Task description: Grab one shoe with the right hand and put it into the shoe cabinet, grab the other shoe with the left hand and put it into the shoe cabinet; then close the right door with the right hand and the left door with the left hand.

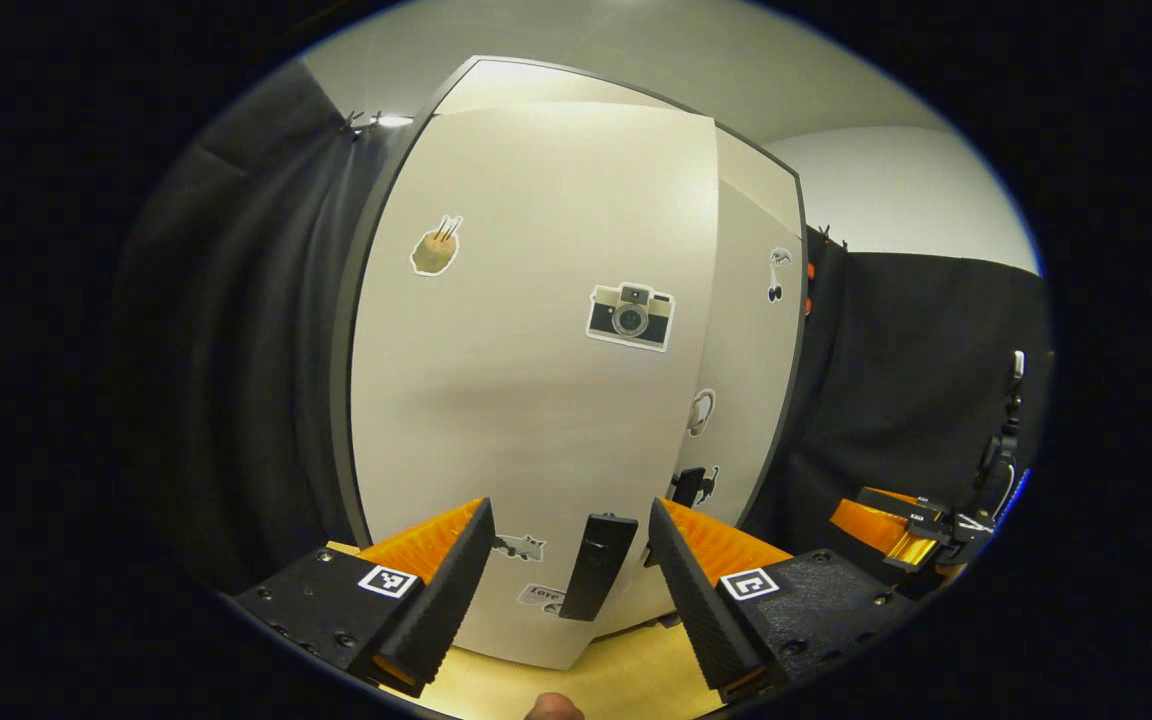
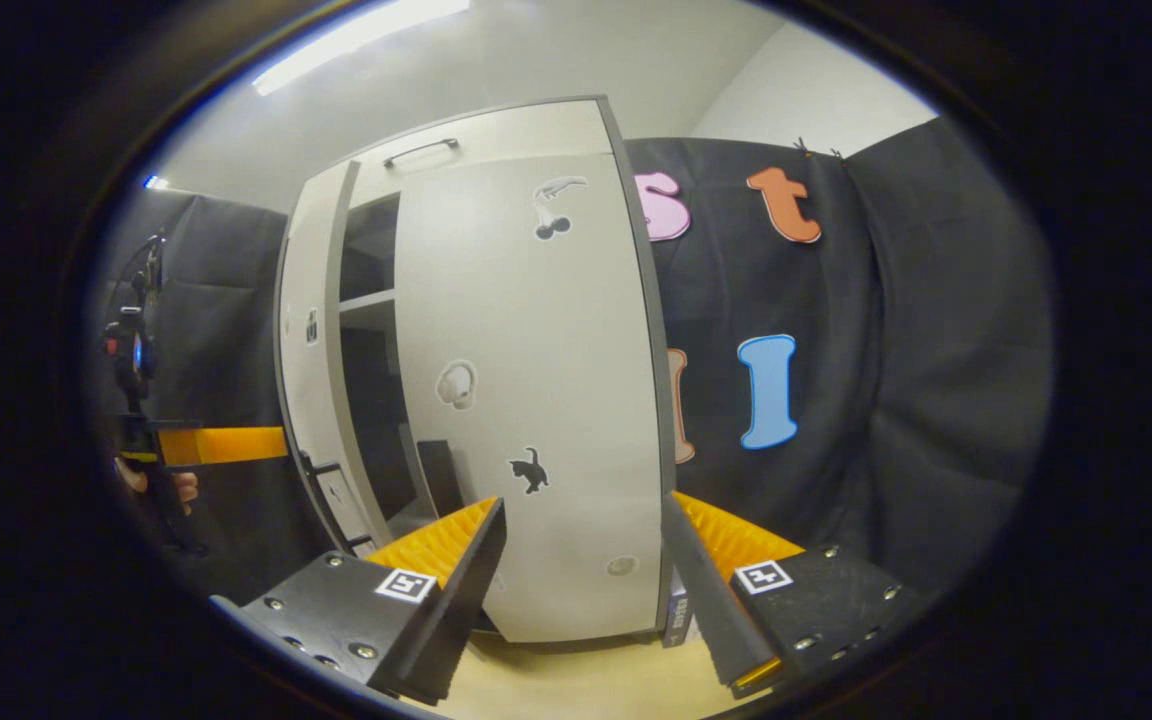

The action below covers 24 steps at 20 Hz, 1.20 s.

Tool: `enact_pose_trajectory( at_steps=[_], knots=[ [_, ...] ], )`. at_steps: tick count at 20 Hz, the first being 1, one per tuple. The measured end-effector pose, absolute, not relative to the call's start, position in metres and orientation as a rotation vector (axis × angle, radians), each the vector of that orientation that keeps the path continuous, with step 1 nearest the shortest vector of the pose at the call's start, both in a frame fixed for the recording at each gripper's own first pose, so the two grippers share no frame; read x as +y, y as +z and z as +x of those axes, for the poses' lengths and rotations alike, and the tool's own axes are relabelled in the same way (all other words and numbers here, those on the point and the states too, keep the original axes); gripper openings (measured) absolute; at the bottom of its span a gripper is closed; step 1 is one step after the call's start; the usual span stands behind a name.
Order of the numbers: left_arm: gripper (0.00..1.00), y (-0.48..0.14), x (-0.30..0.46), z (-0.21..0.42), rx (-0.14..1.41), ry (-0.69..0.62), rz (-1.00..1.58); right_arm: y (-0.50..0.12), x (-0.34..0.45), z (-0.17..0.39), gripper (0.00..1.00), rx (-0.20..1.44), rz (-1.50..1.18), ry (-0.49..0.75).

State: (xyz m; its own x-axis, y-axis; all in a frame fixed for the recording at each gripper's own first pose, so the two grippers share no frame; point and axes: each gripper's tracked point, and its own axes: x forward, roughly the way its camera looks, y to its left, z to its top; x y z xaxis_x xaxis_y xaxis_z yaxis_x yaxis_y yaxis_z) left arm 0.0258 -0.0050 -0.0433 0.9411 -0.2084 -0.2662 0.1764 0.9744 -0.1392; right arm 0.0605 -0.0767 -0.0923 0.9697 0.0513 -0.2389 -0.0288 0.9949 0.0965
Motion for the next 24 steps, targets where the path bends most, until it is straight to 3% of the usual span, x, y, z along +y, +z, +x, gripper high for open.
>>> enact_pose_trajectory(
  at_steps=[15,16,24],
  knots=[
    [0.95,-0.051,-0.006,0.035,0.283,-0.148,-0.119,-0.098,-0.081,0.066,0.87,0.25,0.095,0.11],
    [0.95,-0.053,-0.006,0.035,0.291,-0.148,-0.12,-0.099,-0.08,0.067,0.93,0.253,0.094,0.115],
    [0.95,-0.065,-0.009,0.041,0.333,-0.153,-0.125,-0.109,-0.076,0.081,0.93,0.265,0.095,0.125]
  ],
)
